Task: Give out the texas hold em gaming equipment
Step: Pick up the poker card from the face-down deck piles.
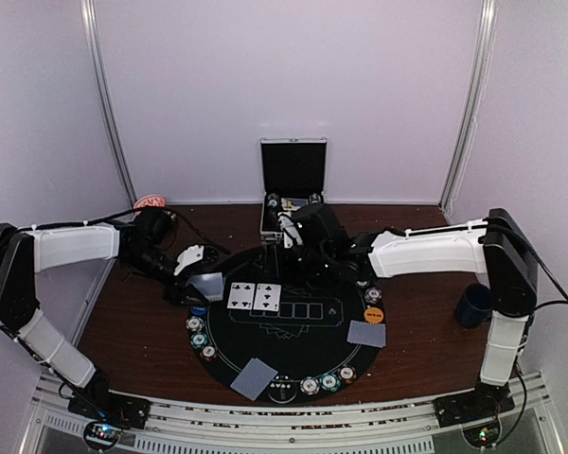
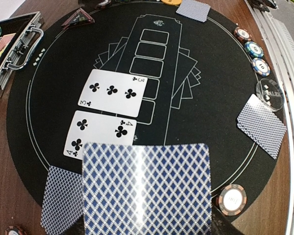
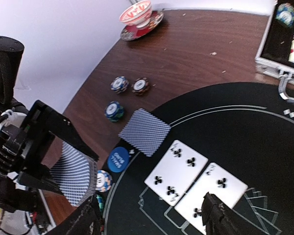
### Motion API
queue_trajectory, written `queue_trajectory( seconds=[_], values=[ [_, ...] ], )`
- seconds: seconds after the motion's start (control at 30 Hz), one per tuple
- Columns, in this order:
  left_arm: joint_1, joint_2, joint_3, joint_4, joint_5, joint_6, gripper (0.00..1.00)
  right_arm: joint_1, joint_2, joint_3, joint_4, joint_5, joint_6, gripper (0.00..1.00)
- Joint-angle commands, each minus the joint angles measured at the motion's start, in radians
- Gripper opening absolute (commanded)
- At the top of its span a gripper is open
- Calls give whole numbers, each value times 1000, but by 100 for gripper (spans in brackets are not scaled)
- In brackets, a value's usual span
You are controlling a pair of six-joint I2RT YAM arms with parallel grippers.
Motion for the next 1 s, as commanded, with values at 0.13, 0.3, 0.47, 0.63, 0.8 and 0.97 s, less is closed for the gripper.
queue_trajectory(
  seconds=[0.13,0.3,0.47,0.63,0.8,0.97],
  values=[
    [22,-35,13,5,8,45,60,17,199,148,167,-300,200,72],
    [23,-34,7,5,12,49,60,19,258,179,217,-331,247,72],
    [23,-31,8,-1,18,54,59,20,308,213,256,-374,281,72],
    [23,-25,10,-1,21,53,59,19,359,265,248,-381,298,72],
    [23,-19,12,-3,25,52,59,21,403,313,196,-357,282,69],
    [23,-19,12,-3,28,53,59,17,393,305,117,-289,248,57]
  ],
)
